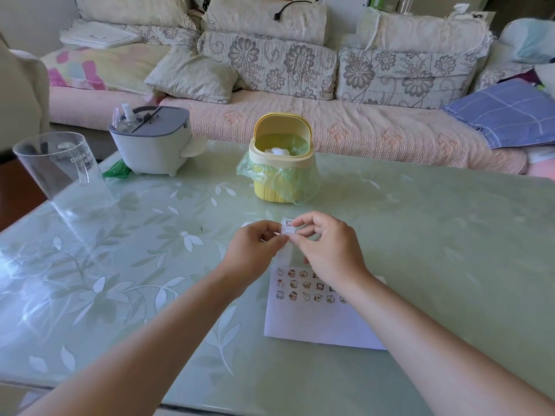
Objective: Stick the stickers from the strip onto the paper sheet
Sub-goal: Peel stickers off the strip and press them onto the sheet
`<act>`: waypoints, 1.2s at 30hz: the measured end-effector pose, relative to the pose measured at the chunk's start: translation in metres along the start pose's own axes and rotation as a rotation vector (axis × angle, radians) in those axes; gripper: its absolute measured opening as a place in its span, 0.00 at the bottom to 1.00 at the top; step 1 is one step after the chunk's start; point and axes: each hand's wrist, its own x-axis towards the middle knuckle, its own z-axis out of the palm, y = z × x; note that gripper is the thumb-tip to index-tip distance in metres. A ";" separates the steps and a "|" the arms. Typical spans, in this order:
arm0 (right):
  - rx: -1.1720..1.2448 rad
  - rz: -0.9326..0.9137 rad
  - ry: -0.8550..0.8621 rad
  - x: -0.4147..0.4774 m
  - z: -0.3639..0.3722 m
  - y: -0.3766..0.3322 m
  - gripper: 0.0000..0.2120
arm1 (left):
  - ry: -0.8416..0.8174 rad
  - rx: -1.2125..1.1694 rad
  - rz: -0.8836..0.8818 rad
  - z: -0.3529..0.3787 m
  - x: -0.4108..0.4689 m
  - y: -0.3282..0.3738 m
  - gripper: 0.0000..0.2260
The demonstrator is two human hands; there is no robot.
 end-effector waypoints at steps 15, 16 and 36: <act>-0.287 -0.353 0.109 -0.010 0.007 0.001 0.05 | 0.044 -0.112 -0.211 -0.009 -0.015 0.015 0.08; -0.296 -0.376 0.125 -0.011 0.008 0.002 0.06 | 0.049 -0.111 -0.223 -0.010 -0.015 0.015 0.08; -0.409 -0.217 -0.311 -0.059 -0.015 0.026 0.29 | 0.225 0.756 0.172 -0.016 -0.031 -0.010 0.15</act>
